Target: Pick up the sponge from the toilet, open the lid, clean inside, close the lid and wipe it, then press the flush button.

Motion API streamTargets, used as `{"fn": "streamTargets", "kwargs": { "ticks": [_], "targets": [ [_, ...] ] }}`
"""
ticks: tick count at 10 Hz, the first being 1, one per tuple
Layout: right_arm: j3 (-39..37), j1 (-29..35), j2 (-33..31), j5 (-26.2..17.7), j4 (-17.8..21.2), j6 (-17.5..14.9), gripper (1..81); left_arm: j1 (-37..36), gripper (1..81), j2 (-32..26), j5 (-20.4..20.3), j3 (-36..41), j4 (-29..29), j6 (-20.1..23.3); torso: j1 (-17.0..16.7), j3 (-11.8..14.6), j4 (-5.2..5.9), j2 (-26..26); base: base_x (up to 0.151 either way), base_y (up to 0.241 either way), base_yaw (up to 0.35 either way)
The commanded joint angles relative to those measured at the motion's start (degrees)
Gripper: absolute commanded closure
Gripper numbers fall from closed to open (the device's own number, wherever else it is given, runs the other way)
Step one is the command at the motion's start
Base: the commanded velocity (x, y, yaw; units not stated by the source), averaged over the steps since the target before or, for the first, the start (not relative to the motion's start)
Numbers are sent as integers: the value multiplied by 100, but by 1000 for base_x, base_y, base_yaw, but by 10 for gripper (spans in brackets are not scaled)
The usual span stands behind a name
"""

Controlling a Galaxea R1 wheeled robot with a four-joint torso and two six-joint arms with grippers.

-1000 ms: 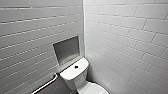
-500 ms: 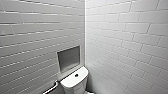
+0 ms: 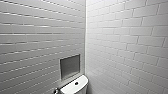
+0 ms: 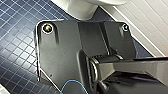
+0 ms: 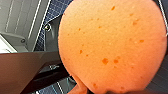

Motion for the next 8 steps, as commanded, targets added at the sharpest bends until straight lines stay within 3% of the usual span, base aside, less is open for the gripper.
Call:
{"fn": "streamTargets", "kwargs": {
  "ticks": [1,5,8],
  "targets": [
    [5,309,-40,-155,-33,-8,811,118,811,941,-57,-1234,224,83,0,0,0,0,0,0,0],
    [5,335,4,-146,-59,-17,811,365,811,1669,-65,-2454,224,83,-6,50,0,-9,0,0,0],
    [-12,327,-13,-138,-59,-8,811,523,811,1882,-57,-2711,224,74,-9,52,0,-11,0,0,0]
  ]
}}
